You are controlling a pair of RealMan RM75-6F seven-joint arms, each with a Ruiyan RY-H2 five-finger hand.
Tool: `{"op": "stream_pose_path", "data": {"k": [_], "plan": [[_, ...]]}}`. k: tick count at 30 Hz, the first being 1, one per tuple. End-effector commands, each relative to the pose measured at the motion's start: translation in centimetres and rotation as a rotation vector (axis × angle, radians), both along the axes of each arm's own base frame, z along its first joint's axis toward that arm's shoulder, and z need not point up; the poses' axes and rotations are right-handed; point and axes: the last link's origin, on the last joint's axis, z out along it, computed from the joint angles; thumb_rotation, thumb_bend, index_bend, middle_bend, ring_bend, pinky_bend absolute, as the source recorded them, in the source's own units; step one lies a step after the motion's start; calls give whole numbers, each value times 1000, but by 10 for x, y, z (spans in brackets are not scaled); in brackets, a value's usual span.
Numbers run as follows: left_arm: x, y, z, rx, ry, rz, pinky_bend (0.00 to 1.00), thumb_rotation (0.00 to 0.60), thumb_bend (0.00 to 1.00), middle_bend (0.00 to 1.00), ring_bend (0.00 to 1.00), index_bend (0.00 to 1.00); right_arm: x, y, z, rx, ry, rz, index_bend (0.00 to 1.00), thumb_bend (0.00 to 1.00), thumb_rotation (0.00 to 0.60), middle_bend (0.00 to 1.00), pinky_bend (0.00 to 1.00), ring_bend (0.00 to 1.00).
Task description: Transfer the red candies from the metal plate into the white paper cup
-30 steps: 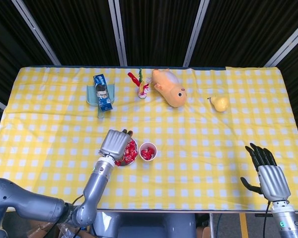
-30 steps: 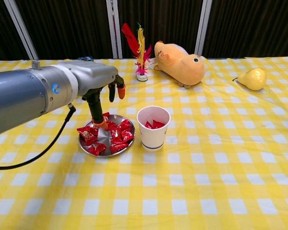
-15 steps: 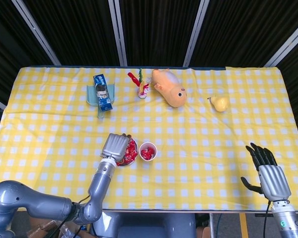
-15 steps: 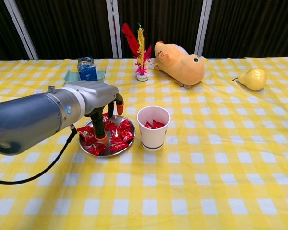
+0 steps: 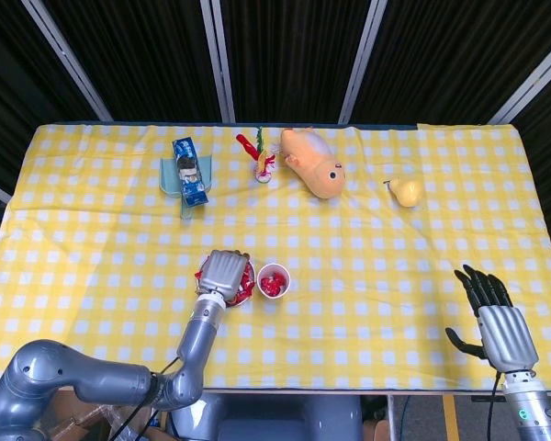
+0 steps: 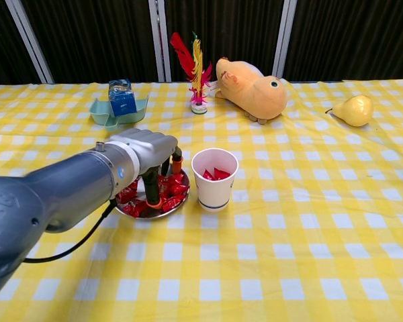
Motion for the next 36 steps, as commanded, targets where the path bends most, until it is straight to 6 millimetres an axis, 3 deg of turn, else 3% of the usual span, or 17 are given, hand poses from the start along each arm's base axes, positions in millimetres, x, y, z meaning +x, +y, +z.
{"op": "stream_pose_path", "data": {"k": [1, 4, 9, 26, 36], "plan": [[0, -2, -5, -8, 0, -8, 968, 600, 303, 383, 833, 360, 0, 0, 0, 0, 0, 1, 0, 341, 600, 0, 1, 0], [-3, -4, -9, -15, 13, -16, 968, 600, 382, 492, 836, 420, 0, 0, 0, 3, -1, 0, 0, 342, 600, 0, 1, 0], [-6, -8, -8, -14, 22, -27, 971, 600, 431, 608, 840, 500, 0, 0, 0, -1, 0, 0, 0, 341, 600, 0, 1, 0], [-6, -2, 40, 57, 18, -63, 971, 600, 440, 618, 840, 507, 1, 1, -1, -2, 3, 2, 0, 341, 600, 0, 1, 0], [29, -2, 71, 85, -39, -127, 971, 600, 441, 616, 840, 505, 1, 1, -1, -2, 2, 2, 0, 341, 600, 0, 1, 0]]}}
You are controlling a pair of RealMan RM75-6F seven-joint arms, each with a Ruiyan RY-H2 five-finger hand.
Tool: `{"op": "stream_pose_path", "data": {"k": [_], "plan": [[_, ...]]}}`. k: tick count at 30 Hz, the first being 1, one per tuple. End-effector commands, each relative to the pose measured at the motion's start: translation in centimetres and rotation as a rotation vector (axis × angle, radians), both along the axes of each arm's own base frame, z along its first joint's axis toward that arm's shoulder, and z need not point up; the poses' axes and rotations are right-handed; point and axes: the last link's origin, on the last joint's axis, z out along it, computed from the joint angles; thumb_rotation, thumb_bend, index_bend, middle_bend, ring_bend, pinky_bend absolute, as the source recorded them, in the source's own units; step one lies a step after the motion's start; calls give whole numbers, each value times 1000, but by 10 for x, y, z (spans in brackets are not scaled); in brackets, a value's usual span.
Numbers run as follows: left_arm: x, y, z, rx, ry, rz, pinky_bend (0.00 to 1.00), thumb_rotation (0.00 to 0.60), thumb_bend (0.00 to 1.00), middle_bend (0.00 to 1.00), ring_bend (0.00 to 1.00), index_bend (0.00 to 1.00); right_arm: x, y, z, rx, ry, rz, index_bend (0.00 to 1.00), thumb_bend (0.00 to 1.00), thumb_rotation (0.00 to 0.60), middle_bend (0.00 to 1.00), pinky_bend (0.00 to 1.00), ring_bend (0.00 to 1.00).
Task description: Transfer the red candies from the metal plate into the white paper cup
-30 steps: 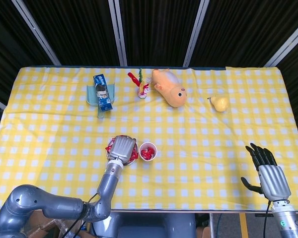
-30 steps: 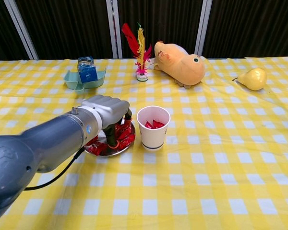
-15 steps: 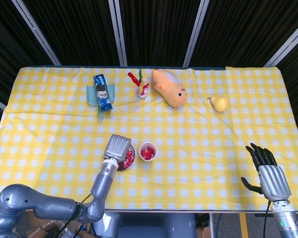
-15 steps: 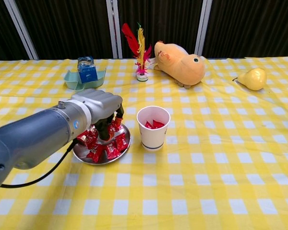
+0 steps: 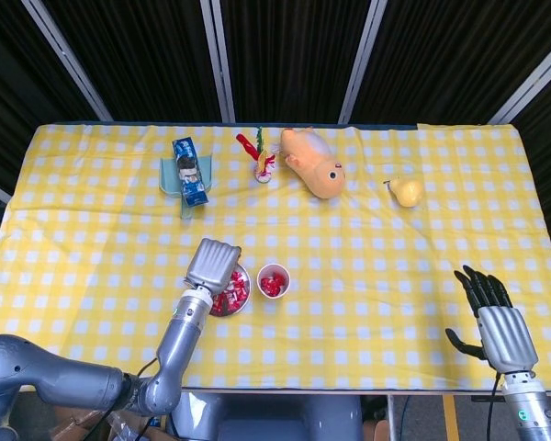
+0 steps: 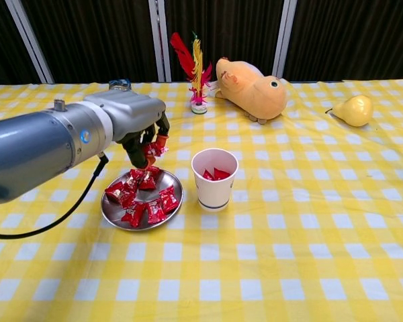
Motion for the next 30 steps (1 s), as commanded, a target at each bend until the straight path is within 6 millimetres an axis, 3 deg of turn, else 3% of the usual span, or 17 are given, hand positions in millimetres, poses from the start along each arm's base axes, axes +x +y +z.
{"op": "stream_pose_path", "data": {"k": [1, 6, 13, 21, 30], "plan": [[17, 1, 11, 12, -21, -27, 971, 600, 440, 615, 840, 505, 0, 0, 0, 0, -1, 0, 0, 341, 600, 0, 1, 0], [38, -1, 8, -10, -45, -52, 971, 600, 440, 614, 840, 505, 0, 0, 1, -1, -4, 0, 0, 341, 600, 0, 1, 0], [58, -6, -19, -56, -27, -73, 971, 600, 440, 611, 840, 501, 0, -1, 1, 1, -13, -6, 0, 341, 600, 0, 1, 0], [61, -6, -37, -65, 11, -65, 971, 600, 428, 584, 840, 483, 0, -1, 2, 3, -18, -4, 0, 341, 600, 0, 1, 0], [64, -5, -37, -52, -27, -68, 971, 600, 332, 481, 839, 422, 0, 0, 1, 7, -15, -1, 0, 341, 600, 0, 1, 0]]}}
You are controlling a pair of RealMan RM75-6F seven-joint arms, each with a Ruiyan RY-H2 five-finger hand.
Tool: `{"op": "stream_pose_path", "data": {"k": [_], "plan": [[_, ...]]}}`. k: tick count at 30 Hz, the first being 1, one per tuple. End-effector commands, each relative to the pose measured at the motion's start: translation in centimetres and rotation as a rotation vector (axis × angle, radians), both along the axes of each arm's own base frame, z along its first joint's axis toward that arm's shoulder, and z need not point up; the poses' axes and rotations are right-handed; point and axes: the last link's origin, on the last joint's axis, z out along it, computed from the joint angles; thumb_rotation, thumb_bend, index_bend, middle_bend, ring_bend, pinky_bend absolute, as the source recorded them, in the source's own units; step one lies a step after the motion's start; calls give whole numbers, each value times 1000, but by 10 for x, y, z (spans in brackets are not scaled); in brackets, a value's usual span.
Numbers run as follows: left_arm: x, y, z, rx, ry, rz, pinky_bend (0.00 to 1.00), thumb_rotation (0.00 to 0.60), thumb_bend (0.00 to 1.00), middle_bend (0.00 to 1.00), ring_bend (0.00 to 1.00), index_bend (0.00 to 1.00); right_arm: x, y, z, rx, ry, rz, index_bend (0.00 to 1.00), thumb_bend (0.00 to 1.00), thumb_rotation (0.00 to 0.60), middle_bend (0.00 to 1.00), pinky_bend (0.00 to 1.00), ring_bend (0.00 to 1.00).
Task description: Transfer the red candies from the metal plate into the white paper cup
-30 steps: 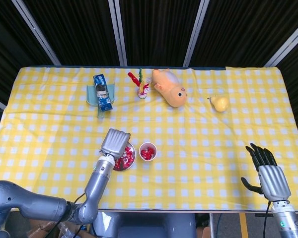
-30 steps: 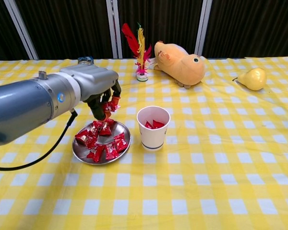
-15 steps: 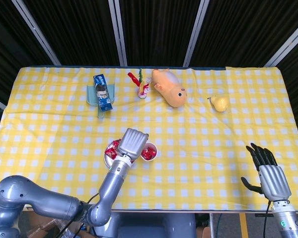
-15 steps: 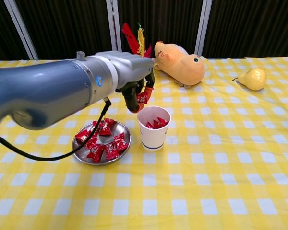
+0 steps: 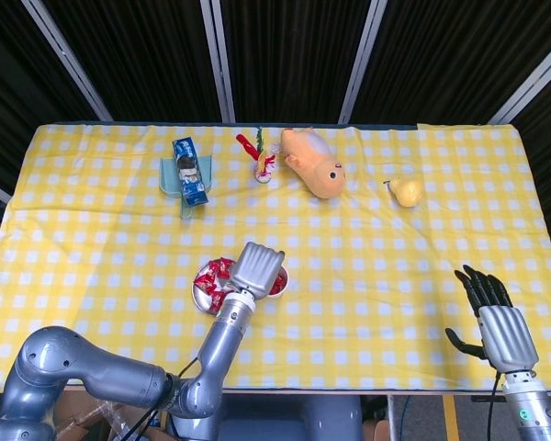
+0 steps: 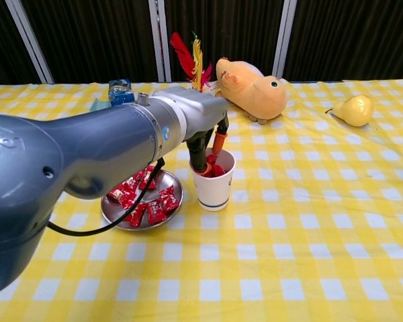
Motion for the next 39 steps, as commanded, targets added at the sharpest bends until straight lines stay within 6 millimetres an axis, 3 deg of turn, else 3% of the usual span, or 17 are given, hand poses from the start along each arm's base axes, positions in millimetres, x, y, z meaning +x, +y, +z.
{"op": "stream_pose_path", "data": {"k": [1, 9, 19, 23, 28, 33, 39], "plan": [[1, 0, 0, -1, -21, 1, 971, 600, 327, 475, 839, 421, 0, 0, 0, 0, 2, 2, 0, 341, 600, 0, 1, 0], [3, -3, 0, -11, -69, -5, 970, 600, 291, 367, 837, 351, 0, 1, 0, -3, 3, 1, 0, 341, 600, 0, 1, 0], [0, -4, 30, 33, -167, -18, 970, 600, 283, 364, 837, 321, 0, 1, 0, -5, 6, 5, 0, 341, 600, 0, 1, 0], [-15, -5, 44, 46, -182, 3, 970, 600, 272, 369, 837, 315, 0, 1, 0, -6, 8, 3, 0, 341, 600, 0, 1, 0], [-51, -9, 52, 30, -90, 50, 970, 600, 235, 367, 837, 309, 0, 1, 0, -4, 9, 1, 0, 341, 600, 0, 1, 0], [-82, -15, 47, -14, -17, 96, 970, 600, 232, 345, 837, 300, 0, 1, -1, -4, 13, 1, 0, 342, 600, 0, 1, 0], [-96, -19, 35, -69, 54, 80, 970, 600, 206, 305, 836, 260, 0, 1, -1, -7, 12, -3, 0, 341, 600, 0, 1, 0]]}}
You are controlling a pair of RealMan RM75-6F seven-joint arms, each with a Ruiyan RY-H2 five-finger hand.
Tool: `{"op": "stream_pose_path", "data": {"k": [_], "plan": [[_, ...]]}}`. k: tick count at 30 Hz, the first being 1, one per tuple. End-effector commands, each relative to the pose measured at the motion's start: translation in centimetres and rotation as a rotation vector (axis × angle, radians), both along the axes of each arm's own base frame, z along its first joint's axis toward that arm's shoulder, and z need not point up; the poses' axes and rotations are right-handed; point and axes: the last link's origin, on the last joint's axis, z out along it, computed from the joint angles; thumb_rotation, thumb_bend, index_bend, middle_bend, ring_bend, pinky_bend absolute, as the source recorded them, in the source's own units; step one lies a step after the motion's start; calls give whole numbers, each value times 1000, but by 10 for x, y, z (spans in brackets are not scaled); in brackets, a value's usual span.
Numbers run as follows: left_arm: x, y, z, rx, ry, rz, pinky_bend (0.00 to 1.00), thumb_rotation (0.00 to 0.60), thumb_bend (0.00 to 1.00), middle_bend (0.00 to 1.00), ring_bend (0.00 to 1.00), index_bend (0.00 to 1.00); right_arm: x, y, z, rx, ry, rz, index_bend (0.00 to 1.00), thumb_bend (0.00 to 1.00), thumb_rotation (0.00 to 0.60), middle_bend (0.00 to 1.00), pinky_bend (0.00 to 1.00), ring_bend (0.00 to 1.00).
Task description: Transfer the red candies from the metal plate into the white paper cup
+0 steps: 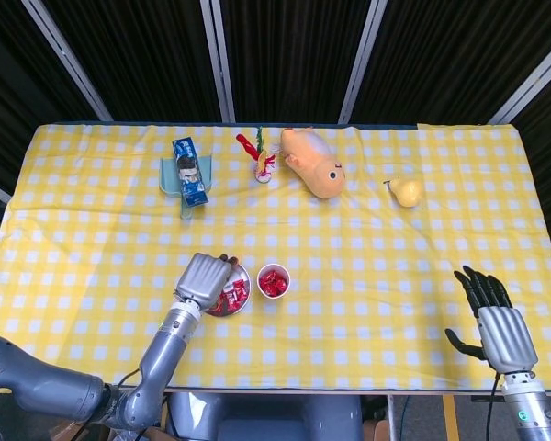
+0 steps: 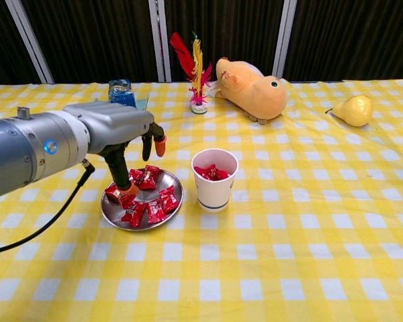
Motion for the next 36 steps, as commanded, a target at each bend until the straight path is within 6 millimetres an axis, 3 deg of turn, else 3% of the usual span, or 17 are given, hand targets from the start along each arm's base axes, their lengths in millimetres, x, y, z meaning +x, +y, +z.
{"op": "stream_pose_path", "data": {"k": [1, 8, 13, 24, 36], "plan": [[-6, -1, -5, -24, 35, -9, 970, 600, 204, 302, 835, 258, 0, 0, 0, -1, -1, 0, 0, 341, 600, 0, 1, 0], [-10, -3, -15, -55, 66, -4, 970, 600, 204, 307, 835, 270, 0, 0, 1, 1, -2, -2, 0, 341, 600, 0, 1, 0], [-13, -4, -20, -58, 75, 3, 970, 600, 204, 376, 835, 351, 0, 0, 0, 1, -3, -1, 0, 341, 600, 0, 1, 0], [-16, -9, -35, -67, 87, 18, 970, 600, 213, 451, 836, 377, 0, 0, 0, 1, -3, -3, 0, 341, 600, 0, 1, 0], [-18, -6, -47, -54, 108, 33, 970, 600, 372, 564, 837, 465, -1, -1, 1, -1, -9, -9, 0, 341, 600, 0, 1, 0]]}}
